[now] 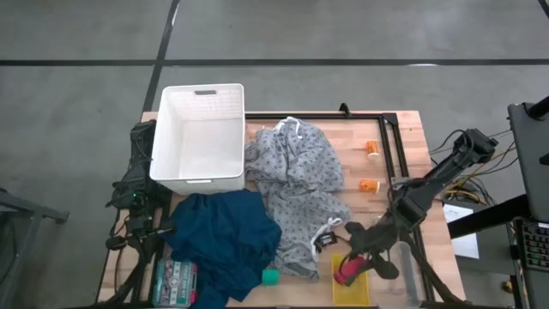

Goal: Pick & Place Medicine items
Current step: Put the pink bandage into the yellow bin

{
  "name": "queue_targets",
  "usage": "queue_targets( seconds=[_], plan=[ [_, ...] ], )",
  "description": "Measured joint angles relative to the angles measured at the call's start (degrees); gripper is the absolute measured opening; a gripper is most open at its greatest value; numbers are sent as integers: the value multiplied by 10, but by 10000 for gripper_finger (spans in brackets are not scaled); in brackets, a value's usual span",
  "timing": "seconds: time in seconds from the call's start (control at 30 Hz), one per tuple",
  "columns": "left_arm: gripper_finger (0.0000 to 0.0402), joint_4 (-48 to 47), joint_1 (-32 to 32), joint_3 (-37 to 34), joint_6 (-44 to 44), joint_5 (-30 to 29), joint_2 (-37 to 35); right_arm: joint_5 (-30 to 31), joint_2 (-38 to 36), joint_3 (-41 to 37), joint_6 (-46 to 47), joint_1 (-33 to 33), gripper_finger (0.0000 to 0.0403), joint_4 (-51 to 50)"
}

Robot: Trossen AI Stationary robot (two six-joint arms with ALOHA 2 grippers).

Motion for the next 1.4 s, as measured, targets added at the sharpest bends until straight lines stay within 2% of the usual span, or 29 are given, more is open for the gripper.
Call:
queue_targets(
  seconds=[0.33, 0.63, 0.87, 1.4],
  plan=[
    [47, 0, 0, 0, 0, 0, 0, 0, 96, 33, -2, 52, 182, -6],
    [47, 0, 0, 0, 0, 0, 0, -1, 164, 33, -1, 55, 182, -7],
    [47, 0, 0, 0, 0, 0, 0, -16, 184, 33, 0, 56, 182, -5],
    [47, 0, 0, 0, 0, 0, 0, -16, 183, 33, 3, 56, 183, -5]
  ],
)
